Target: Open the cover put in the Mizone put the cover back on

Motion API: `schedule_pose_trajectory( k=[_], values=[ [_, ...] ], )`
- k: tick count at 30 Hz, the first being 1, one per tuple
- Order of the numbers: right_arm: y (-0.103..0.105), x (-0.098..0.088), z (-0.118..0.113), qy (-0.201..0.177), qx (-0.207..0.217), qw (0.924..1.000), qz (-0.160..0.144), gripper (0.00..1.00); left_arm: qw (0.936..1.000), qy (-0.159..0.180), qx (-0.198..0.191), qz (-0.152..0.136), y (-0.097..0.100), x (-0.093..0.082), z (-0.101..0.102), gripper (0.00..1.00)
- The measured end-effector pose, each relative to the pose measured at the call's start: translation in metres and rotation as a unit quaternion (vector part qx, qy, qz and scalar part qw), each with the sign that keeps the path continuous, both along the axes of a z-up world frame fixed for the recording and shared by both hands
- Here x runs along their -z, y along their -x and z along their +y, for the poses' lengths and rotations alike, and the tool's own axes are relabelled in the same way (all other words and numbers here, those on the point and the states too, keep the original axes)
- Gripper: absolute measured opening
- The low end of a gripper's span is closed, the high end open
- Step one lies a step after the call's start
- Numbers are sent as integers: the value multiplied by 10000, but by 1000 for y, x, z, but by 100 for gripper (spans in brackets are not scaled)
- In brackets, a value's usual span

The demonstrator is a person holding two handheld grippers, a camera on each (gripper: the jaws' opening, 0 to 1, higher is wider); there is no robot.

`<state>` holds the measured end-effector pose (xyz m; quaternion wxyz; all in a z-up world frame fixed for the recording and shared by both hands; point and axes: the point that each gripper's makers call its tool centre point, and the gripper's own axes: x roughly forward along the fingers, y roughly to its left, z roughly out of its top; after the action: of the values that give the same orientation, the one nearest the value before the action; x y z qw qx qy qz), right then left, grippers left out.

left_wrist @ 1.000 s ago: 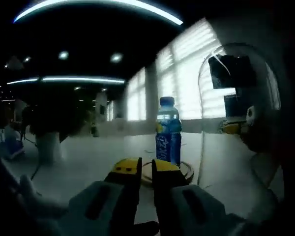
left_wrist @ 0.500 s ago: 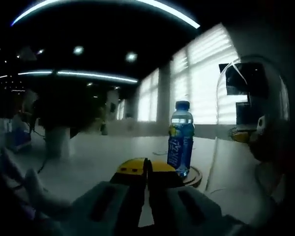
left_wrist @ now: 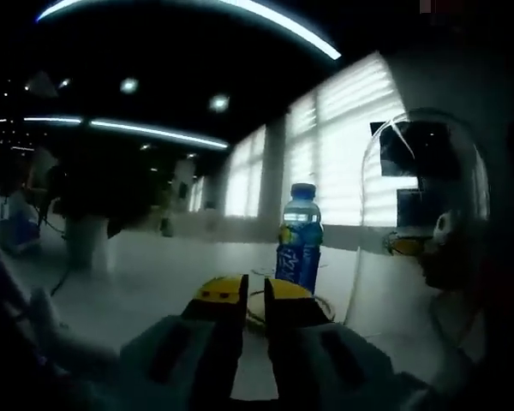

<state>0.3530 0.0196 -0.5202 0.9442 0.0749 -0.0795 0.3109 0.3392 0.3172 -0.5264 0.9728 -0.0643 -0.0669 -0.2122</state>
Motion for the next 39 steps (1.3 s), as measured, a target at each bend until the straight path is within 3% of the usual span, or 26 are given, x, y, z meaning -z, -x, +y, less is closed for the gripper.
schedule_pose_trajectory(
  k=[2,5,8,9,11,12,14,17,19,21,24,33,39],
  values=[
    [0,0,0,0,-31,10000,5,19,9999,-94,-64,-22,-2,1,0,19],
    [-5,-3,-11,198,364,9989,-224,19,9996,-230,-139,-75,-3,1,2,23],
    [-5,-3,-15,129,365,9991,-161,21,9997,-193,-159,-54,-5,1,3,27],
    [-5,-4,-17,47,350,9993,-141,20,9997,-72,-223,35,-6,2,6,25],
    [-3,-3,-18,55,332,9994,-50,0,9998,-39,-207,67,-5,2,7,13],
    [-1,-3,-18,36,331,9994,-21,0,9998,-8,-191,64,-4,1,8,8],
    [1,-4,-18,-19,234,9997,-18,0,10000,-17,-8,46,-1,-2,3,2],
    [3,-4,-15,-67,93,9999,27,0,9994,-125,231,214,2,1,-6,2],
    [5,-6,-14,34,64,10000,-64,0,9988,-279,384,151,4,0,-12,2],
    [9,-8,-11,135,-40,9998,-136,7,9972,-392,637,46,8,-2,-19,6],
    [15,-14,-9,130,-237,9995,-186,10,9957,-221,883,187,11,-3,-21,20],
    [34,-23,2,255,-784,9961,-323,21,9910,-418,1271,82,19,-11,-30,26],
    [49,-35,10,124,-1233,9916,-368,26,9892,-299,1429,105,26,-16,-26,28]
  ],
)
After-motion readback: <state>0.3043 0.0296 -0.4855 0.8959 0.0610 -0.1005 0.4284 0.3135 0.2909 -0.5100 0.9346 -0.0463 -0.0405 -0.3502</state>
